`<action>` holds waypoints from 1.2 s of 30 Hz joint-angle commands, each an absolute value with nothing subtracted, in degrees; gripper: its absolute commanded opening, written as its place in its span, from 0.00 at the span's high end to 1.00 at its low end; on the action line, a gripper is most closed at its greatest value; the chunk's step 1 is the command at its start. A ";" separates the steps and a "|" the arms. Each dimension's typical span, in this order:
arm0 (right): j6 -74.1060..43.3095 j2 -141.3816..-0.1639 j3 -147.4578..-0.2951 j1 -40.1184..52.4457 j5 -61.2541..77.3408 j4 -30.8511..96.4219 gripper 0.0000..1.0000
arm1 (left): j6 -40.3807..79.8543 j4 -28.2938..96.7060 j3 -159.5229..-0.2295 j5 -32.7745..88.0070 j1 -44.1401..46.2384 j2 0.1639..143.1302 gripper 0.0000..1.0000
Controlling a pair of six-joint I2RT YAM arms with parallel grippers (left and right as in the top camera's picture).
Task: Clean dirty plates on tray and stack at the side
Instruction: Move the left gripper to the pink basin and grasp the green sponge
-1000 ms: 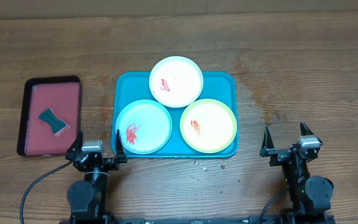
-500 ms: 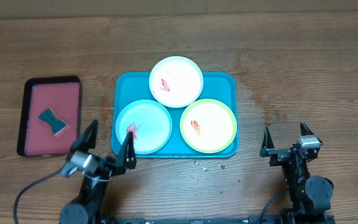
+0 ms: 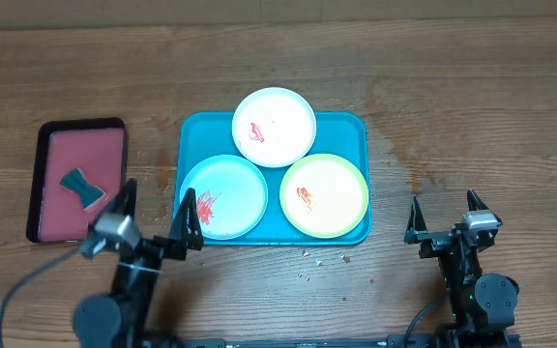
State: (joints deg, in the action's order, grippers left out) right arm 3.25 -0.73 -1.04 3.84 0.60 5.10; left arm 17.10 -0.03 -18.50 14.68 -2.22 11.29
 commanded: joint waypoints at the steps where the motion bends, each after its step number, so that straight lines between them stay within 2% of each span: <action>1: 3.44 -0.16 -0.47 4.12 0.03 4.82 0.00 | 11.05 6.83 -29.56 16.21 -1.93 21.39 0.00; 5: 3.44 -0.16 -0.47 4.12 0.03 4.82 0.00 | 4.99 21.89 -45.25 20.38 -1.93 37.60 0.00; 8: 3.44 -0.16 -0.47 4.12 0.05 4.82 0.00 | -0.23 29.06 -54.08 26.33 -1.93 46.35 0.00; 11: 3.44 -0.16 -0.47 4.12 0.03 4.82 0.00 | -0.25 33.26 -60.84 29.02 -1.93 52.93 0.00; 15: 3.44 -0.16 -0.47 4.12 0.03 4.82 0.00 | 4.56 36.69 -67.24 20.12 -2.35 60.25 0.00; 17: 3.44 -0.16 -0.47 4.12 0.03 4.82 0.00 | 9.61 43.70 -72.84 14.83 -3.75 65.82 0.00; 21: 3.44 -0.16 -0.47 4.12 0.05 4.82 0.00 | 9.69 54.89 -82.08 12.64 -6.85 76.55 0.00; 23: 3.44 -0.16 -0.47 4.12 0.03 4.82 0.00 | 11.64 56.18 -83.13 9.28 -8.75 80.51 0.00; 29: 3.44 -0.16 -0.47 4.12 0.05 4.82 0.00 | 29.89 54.78 -82.96 -1.19 -16.01 87.05 0.00; 36: 3.44 -0.16 -0.47 4.12 0.03 4.82 0.00 | 30.46 51.57 -82.96 -2.09 -22.09 95.26 0.00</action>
